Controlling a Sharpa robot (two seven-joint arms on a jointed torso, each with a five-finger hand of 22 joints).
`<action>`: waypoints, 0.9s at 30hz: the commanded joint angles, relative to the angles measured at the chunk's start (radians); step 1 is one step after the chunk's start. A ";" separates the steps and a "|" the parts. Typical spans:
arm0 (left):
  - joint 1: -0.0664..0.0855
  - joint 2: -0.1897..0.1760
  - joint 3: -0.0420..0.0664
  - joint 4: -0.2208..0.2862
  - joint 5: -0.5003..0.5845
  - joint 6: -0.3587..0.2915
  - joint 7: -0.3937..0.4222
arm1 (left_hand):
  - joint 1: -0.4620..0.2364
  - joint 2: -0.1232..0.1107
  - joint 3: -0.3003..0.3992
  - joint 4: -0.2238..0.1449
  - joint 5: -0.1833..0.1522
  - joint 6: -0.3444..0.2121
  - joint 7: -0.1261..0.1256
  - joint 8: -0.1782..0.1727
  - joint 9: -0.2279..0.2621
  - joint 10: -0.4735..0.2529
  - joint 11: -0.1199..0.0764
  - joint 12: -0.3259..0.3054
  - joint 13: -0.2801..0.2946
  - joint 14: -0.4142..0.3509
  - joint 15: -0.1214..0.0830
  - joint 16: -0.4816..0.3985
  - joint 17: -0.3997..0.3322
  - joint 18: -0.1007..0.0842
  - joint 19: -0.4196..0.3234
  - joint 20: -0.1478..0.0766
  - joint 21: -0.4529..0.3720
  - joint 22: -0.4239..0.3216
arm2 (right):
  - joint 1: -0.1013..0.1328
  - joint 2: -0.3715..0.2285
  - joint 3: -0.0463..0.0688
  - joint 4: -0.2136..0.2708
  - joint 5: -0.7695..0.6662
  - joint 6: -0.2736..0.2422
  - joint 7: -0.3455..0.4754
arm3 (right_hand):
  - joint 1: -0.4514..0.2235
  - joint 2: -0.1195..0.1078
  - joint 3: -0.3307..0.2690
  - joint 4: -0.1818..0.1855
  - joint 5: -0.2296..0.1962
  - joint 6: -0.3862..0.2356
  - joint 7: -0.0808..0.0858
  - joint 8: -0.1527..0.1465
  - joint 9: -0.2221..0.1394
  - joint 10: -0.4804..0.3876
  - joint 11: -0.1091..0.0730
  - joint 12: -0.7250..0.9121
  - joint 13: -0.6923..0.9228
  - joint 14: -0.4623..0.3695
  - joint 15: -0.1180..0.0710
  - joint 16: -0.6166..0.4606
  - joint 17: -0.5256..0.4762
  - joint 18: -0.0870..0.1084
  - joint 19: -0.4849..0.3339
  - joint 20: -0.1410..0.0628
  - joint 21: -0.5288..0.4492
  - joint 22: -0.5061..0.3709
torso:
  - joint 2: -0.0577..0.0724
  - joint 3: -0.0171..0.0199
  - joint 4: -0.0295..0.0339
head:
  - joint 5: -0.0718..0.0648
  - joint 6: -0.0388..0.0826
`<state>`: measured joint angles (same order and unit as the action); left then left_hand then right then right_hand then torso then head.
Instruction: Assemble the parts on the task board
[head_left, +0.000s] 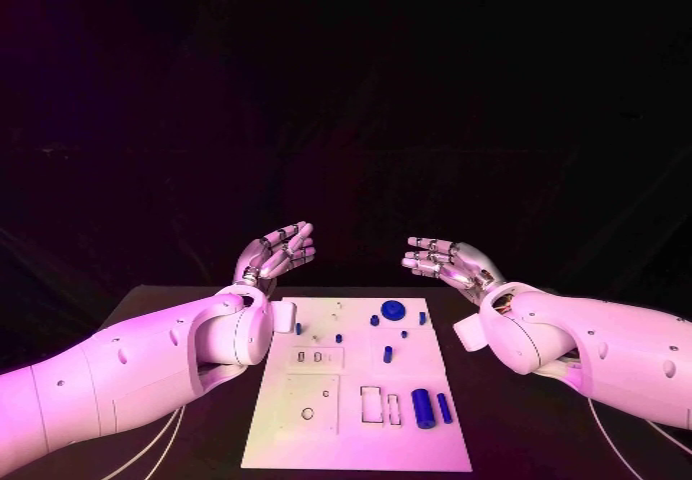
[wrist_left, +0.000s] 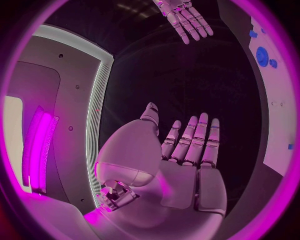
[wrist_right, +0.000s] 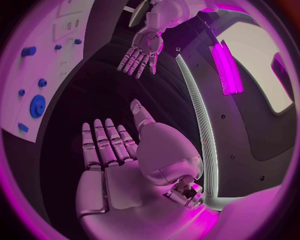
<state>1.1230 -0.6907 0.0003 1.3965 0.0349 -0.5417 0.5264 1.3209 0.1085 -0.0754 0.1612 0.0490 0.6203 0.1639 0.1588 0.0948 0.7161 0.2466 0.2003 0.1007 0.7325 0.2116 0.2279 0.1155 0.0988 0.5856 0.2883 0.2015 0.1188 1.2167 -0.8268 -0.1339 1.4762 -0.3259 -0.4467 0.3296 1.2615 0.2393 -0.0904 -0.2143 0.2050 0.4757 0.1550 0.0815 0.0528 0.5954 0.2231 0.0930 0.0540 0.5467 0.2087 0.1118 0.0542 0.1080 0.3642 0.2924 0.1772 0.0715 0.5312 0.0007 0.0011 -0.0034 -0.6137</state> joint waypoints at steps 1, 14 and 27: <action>0.002 -0.011 0.001 0.005 -0.044 0.086 -0.002 | 0.026 -0.008 0.005 -0.021 0.002 0.168 0.108 0.054 0.024 0.110 -0.025 0.038 0.011 0.118 -0.032 0.046 0.017 0.043 0.117 -0.008 0.060 0.024 | 0.005 -0.003 0.001 -0.011 -0.240 -0.056 -0.023 | 0.122 -0.055 0.080 -0.073 -0.007 0.351 0.079 0.049 0.017 0.329 -0.028 0.040 0.009 0.375 -0.042 0.060 0.022 0.077 0.375 -0.014 0.154 0.050 | 0.004 0.0014 -0.0034 | 0.000 -0.009; 0.009 -0.114 0.000 0.081 -0.225 0.195 -0.084 | 0.157 -0.033 0.030 -0.115 0.001 0.355 0.014 0.082 0.031 0.403 -0.136 0.062 0.009 0.471 -0.158 0.183 0.100 0.087 0.389 -0.087 0.200 0.069 | 0.048 0.006 0.002 -0.048 -0.735 0.049 -0.138 | 0.106 -0.126 0.159 -0.070 0.022 0.519 0.031 0.042 0.022 0.581 -0.103 0.022 0.021 0.695 -0.146 0.099 0.108 0.075 0.620 -0.126 0.287 0.105 | 0.043 0.0064 -0.0093 | 0.005 -0.012; 0.023 -0.234 0.000 0.254 -0.249 0.229 -0.105 | 0.097 -0.049 -0.014 -0.090 0.001 0.349 0.020 0.057 0.024 0.408 -0.131 0.029 0.000 0.492 -0.160 0.276 0.177 0.084 0.424 -0.106 0.234 0.082 | 0.114 0.059 0.001 -0.078 -1.200 0.152 -0.357 | 0.034 -0.193 0.194 -0.059 0.095 0.570 -0.007 0.020 0.028 0.632 -0.151 0.012 0.059 0.897 -0.217 0.373 0.387 0.074 0.774 -0.201 0.537 0.258 | 0.114 0.0034 0.0008 | -0.004 -0.008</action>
<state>1.1432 -0.9219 0.0001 1.6370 -0.1866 -0.3558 0.4306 1.4257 0.0603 -0.0839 0.0727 0.0490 0.9698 0.1785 0.2204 0.1205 1.1266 0.1114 0.2342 0.1014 1.2252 0.0467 0.5010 0.2906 0.1721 1.0028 0.1838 0.4307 0.2003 1.3286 -0.7704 -0.1325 1.4003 -1.3304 -0.3513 0.0789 1.3007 0.0473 0.1001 -0.2742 0.2987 1.0421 0.1478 0.1037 0.0801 1.2342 0.0742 0.1097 0.1129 1.4384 -0.0076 0.4760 0.4304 0.1630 1.1322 0.0920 0.7072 0.3252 0.6227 0.0060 -0.0031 -0.0042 -0.6240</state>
